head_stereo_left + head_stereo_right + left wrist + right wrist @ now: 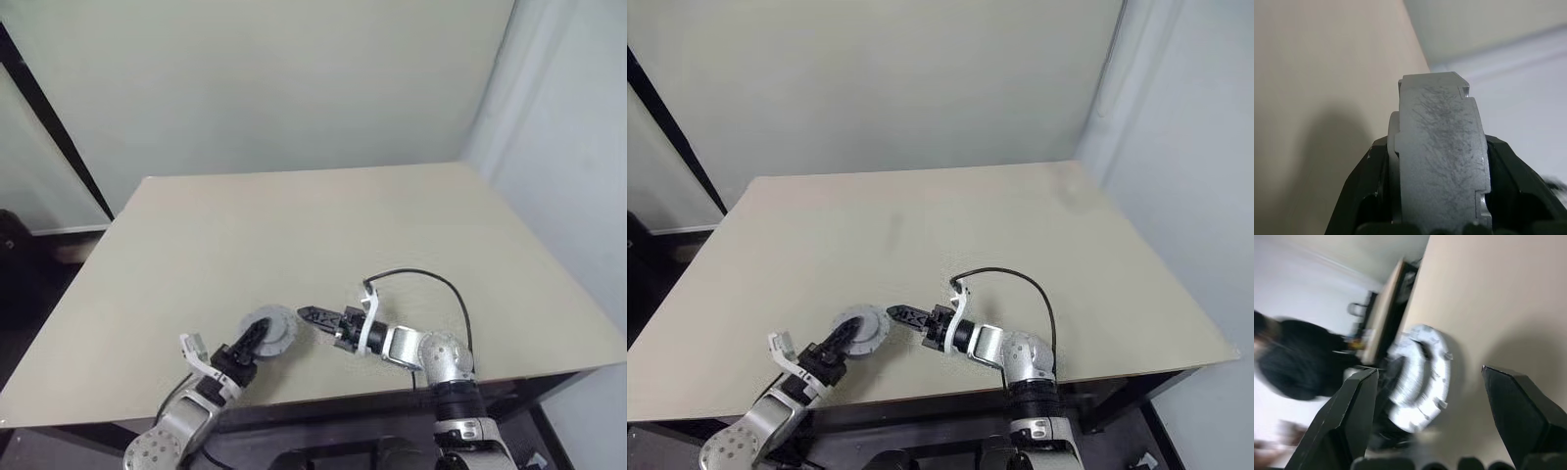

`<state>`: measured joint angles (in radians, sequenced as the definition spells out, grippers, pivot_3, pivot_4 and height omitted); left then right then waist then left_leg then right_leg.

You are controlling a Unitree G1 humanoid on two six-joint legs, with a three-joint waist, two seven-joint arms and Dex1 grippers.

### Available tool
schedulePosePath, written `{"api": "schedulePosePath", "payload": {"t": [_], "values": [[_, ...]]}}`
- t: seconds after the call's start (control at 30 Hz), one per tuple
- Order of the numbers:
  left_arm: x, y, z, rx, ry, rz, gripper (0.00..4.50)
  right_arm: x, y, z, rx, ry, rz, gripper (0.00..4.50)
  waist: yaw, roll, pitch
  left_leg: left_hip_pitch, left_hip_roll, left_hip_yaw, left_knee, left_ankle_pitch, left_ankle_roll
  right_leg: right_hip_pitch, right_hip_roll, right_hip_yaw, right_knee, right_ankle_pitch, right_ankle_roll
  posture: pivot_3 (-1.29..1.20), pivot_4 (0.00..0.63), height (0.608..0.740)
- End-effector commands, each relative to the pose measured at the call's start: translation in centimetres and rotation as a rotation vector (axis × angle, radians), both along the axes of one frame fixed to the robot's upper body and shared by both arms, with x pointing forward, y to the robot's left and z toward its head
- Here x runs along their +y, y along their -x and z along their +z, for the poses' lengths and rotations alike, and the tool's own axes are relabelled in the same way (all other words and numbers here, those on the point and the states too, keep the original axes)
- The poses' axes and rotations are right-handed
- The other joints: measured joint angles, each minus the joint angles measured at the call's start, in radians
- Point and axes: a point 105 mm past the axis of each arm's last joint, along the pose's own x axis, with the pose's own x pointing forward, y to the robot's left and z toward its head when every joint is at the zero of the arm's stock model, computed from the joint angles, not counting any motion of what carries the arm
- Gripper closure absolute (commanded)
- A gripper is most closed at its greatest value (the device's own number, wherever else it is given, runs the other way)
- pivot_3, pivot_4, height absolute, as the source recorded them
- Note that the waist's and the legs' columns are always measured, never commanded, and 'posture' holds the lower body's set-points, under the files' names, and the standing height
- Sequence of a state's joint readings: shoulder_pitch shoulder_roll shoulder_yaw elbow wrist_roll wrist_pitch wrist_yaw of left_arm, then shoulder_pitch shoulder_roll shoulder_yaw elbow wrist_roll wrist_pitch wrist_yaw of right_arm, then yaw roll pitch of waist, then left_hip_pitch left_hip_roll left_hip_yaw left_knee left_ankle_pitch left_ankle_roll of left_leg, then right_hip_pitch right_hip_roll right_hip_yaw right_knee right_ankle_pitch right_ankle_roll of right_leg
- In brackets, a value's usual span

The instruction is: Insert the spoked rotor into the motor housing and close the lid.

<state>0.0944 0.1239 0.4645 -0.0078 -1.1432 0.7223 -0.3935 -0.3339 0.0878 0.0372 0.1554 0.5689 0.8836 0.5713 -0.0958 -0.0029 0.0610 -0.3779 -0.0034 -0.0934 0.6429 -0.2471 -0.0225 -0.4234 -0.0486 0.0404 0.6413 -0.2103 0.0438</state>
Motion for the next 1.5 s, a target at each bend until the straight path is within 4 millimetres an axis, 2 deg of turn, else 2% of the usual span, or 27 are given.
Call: {"api": "schedulePosePath", "payload": {"t": [0.03,0.23,0.43,0.63,0.77,0.87,0.93,1.07,1.27,1.4,1.5], "values": [[3.0,-1.7,3.4,-0.156,-0.213,0.128,2.48,0.2,-0.3,1.6,-0.366,0.146,0.021,0.82,0.0,0.0,0.0,0.0,0.0,0.0,0.0,0.0,0.0,0.0,0.0,0.0,0.0,0.0,0.0,0.0,0.0,0.74],[5.5,-3.2,4.1,-0.185,-0.501,0.258,2.48,-0.1,0.5,0.1,-0.779,0.406,0.127,0.82,0.001,-0.003,-0.001,0.0,-0.001,0.001,0.0,0.0,0.0,0.001,0.0,0.002,0.0,0.0,0.0,0.0,0.0,0.74],[7.3,-3.9,3.5,-0.154,-0.62,0.334,2.48,-0.2,0.8,-0.8,-0.91,0.475,0.16,0.82,0.012,-0.008,-0.001,0.001,-0.001,0.0,0.001,0.0,0.0,0.002,0.0,0.002,0.0,0.002,0.002,0.0,0.0,0.74],[7.7,-3.8,2.0,-0.091,-0.666,0.346,2.48,-0.4,0.7,-1.1,-0.933,0.498,0.163,0.82,0.024,-0.011,-0.003,0.002,-0.001,0.0,0.002,0.0,0.0,0.003,0.0,0.001,0.0,0.002,0.002,0.0,0.0,0.74],[7.8,-3.5,0.9,-0.038,-0.695,0.335,1.15,-0.4,0.8,-1.2,-0.941,0.51,0.17,0.82,0.028,-0.013,-0.004,0.003,-0.001,-0.001,0.002,0.0,0.0,0.005,0.0,0.001,0.0,0.002,0.002,0.0,0.0,0.74],[8.7,-3.3,0.6,-0.008,-0.743,0.375,0.08,-0.4,0.8,-1.4,-0.941,0.52,0.178,0.82,0.027,-0.013,-0.004,0.008,-0.001,-0.001,0.003,0.0,0.0,0.01,0.0,0.001,0.0,0.002,0.001,0.0,0.0,0.74],[9.3,-3.1,0.6,0.006,-0.775,0.409,0.03,-0.3,0.8,-1.5,-0.94,0.525,0.182,0.82,0.027,-0.013,-0.004,0.015,-0.001,0.0,0.002,0.0,0.0,0.017,0.0,0.001,0.0,0.001,-0.001,0.0,0.0,0.74],[10.5,-2.7,0.9,0.021,-0.837,0.462,0.03,-0.3,0.8,-1.7,-0.936,0.531,0.187,0.82,0.027,-0.013,-0.004,0.016,0.0,0.0,0.002,0.0,0.0,0.017,0.0,0.001,0.0,0.001,-0.001,0.0,0.0,0.74],[11.2,-2.1,0.8,0.049,-0.897,0.489,0.03,-0.2,0.8,-2.0,-0.929,0.536,0.192,0.82,0.027,-0.013,-0.004,0.016,-0.001,0.0,0.002,0.0,0.0,0.017,0.0,0.001,0.0,0.001,-0.001,0.0,0.0,0.74],[11.2,-1.8,1.1,0.034,-0.924,0.48,0.03,-0.1,0.6,-2.0,-0.905,0.525,0.174,0.82,0.027,-0.013,-0.004,0.016,-0.001,-0.001,0.002,0.0,0.0,0.017,0.0,0.001,0.001,0.001,-0.001,0.0,0.0,0.74],[10.1,-1.9,1.8,-0.028,-1.013,0.401,0.03,-0.4,0.1,-1.8,-0.854,0.5,0.127,0.82,0.026,-0.013,-0.004,0.016,0.0,0.0,0.002,0.0,0.0,0.017,0.0,0.001,0.001,0.001,-0.001,0.0,0.0,0.74]]}}
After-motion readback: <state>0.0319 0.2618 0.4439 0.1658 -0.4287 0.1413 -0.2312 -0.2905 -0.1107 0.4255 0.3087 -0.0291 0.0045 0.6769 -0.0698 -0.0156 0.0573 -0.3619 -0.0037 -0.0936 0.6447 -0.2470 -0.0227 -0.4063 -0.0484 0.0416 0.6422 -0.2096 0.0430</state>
